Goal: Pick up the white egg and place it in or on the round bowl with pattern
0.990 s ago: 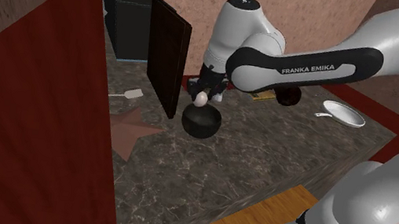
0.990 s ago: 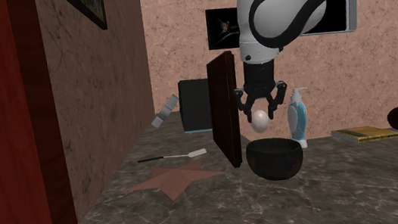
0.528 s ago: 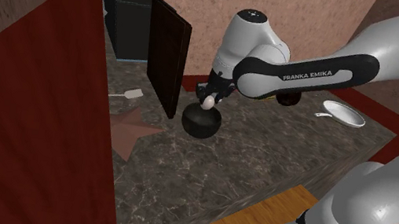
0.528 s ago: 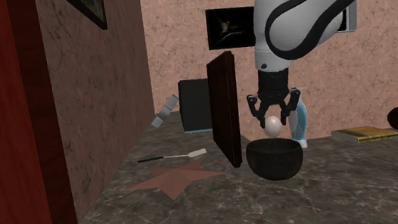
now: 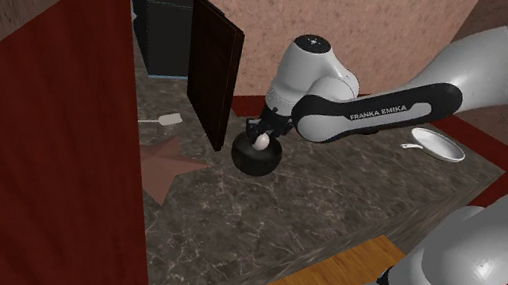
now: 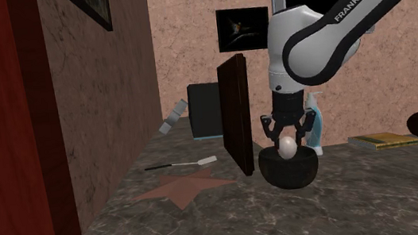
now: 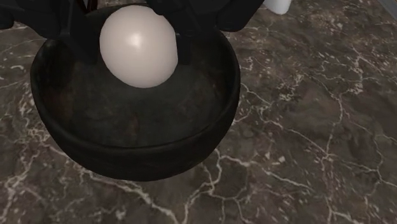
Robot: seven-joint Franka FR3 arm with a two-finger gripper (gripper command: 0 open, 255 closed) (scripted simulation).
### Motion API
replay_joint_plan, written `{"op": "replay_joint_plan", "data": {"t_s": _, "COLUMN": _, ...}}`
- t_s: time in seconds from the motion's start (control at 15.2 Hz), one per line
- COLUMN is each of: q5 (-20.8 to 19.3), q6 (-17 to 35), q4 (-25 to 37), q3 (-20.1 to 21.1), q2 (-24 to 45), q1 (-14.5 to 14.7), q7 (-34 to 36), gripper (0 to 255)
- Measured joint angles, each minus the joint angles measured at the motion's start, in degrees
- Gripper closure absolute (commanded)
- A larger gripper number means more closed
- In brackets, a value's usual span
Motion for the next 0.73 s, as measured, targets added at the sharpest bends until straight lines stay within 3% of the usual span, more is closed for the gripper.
{"op": "replay_joint_plan", "data": {"t_s": 0.4, "q5": -0.2, "q6": 0.6, "q4": -0.5, "q3": 0.1, "q2": 0.1, "q1": 0.0, "q7": 0.3, "gripper": 255}}
{"op": "replay_joint_plan", "data": {"t_s": 0.46, "q5": -0.2, "q6": 0.6, "q4": -0.5, "q3": 0.1, "q2": 0.1, "q1": 0.0, "q7": 0.3, "gripper": 0}}
{"op": "replay_joint_plan", "data": {"t_s": 0.73, "q5": -0.2, "q6": 0.6, "q4": -0.5, "q3": 0.1, "q2": 0.1, "q1": 0.0, "q7": 0.3, "gripper": 0}}
